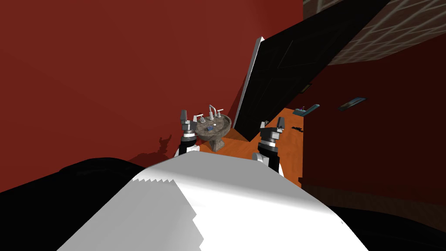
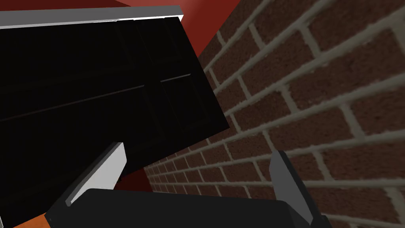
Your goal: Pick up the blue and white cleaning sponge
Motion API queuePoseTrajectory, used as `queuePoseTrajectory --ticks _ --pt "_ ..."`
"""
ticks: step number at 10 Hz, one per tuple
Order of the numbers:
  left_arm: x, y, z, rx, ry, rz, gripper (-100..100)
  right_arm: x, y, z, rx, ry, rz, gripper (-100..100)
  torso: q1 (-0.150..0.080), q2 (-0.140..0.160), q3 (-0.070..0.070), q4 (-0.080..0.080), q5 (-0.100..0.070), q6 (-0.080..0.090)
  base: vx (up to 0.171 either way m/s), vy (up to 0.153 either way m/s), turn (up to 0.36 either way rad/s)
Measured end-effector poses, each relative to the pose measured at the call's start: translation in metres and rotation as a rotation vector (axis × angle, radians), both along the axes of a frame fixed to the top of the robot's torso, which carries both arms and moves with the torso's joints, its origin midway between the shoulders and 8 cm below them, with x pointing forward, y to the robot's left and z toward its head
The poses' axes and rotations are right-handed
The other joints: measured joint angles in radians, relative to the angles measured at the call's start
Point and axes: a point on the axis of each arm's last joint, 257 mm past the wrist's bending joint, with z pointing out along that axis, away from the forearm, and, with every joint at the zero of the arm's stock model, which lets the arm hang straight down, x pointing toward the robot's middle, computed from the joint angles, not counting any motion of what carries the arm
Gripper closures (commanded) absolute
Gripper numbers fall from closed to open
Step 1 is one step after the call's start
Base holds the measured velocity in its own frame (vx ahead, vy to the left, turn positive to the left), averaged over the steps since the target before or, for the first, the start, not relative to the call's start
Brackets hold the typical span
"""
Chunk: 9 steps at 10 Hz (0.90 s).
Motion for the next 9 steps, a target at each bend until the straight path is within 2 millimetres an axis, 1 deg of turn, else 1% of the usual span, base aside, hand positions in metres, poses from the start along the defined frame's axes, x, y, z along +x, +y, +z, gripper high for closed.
queuePoseTrajectory --ticks 1,3,5,7,9 --pt "0.003 -0.002 -0.002 0.007 0.010 -0.012 -100 0.000 0.000 0.000 0.000 0.000 0.000 0 0.000 0.001 0.000 0.000 0.000 0.000 -0.036 0.012 -0.010" --pt "0.016 -0.006 -0.009 0.021 0.049 -0.047 -100 0.000 0.000 0.000 0.000 0.000 0.000 0 0.001 0.003 0.001 0.001 0.000 0.000 -0.052 0.008 -0.013" --pt "0.038 -0.008 -0.021 0.025 0.101 -0.086 -100 0.000 0.000 0.000 0.000 0.000 0.000 0 0.001 0.004 0.002 0.001 0.000 0.000 -0.063 0.003 -0.013" --pt "0.056 -0.007 -0.035 0.020 0.151 -0.106 -100 0.000 0.000 0.000 0.000 0.000 0.000 0 0.001 0.003 0.002 0.001 0.000 0.000 -0.049 0.009 -0.011" --pt "0.068 -0.003 -0.042 0.014 0.192 -0.123 -100 0.000 0.000 0.000 0.000 0.000 0.000 0 0.001 0.003 0.002 0.001 0.000 0.000 -0.046 0.004 -0.011"
